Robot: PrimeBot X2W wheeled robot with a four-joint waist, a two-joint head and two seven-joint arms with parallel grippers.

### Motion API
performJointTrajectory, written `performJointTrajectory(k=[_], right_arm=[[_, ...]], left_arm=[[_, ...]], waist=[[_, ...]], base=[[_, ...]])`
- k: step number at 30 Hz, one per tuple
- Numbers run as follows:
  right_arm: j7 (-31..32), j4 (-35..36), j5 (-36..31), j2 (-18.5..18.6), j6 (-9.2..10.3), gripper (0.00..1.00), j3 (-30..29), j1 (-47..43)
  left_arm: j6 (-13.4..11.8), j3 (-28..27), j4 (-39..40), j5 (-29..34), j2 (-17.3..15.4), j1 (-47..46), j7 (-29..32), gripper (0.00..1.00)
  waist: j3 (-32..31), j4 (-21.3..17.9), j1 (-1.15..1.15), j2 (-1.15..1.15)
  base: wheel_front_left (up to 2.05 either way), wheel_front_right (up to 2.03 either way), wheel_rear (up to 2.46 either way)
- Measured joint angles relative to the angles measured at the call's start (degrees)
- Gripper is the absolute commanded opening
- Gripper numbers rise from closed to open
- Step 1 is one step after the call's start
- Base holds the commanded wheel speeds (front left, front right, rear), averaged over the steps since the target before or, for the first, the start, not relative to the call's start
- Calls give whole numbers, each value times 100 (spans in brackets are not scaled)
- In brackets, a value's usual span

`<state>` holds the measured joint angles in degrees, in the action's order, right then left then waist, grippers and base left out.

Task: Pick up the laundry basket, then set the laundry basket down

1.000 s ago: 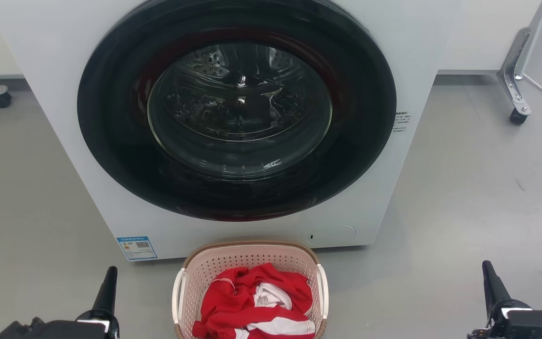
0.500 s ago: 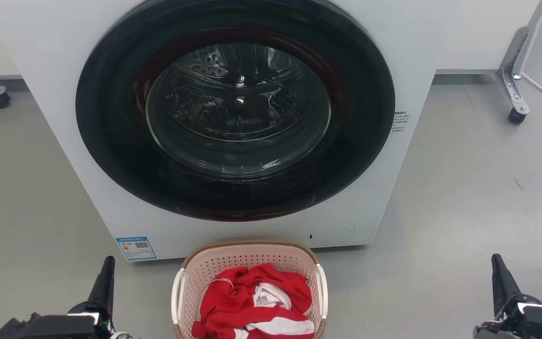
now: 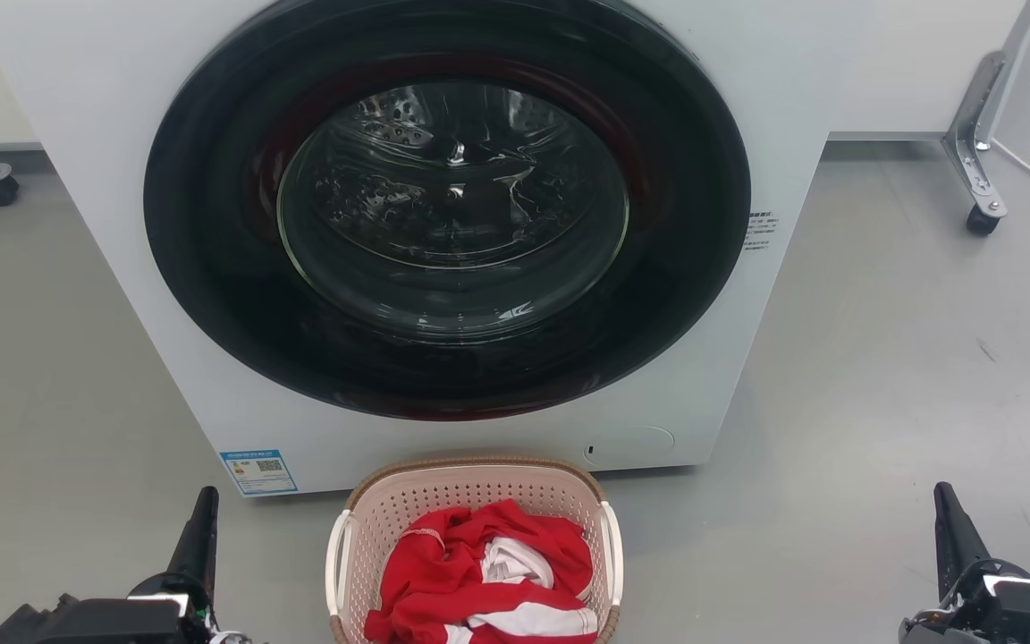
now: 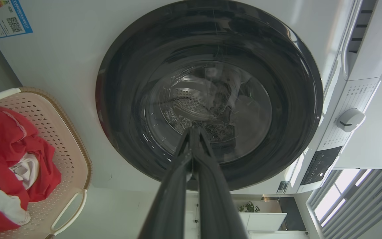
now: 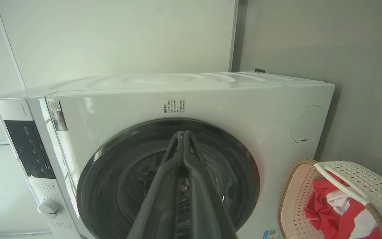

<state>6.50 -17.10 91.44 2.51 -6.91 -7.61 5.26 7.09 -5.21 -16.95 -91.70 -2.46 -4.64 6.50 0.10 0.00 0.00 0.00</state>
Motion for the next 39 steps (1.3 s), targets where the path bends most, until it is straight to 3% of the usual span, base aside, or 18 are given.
performJointTrajectory(k=[39], right_arm=[[0,0,0,-1,-1,0,0,0]], left_arm=[[0,1,-1,-1,1,0,0,0]], waist=[[0,0,0,0]], base=[[0,0,0]])
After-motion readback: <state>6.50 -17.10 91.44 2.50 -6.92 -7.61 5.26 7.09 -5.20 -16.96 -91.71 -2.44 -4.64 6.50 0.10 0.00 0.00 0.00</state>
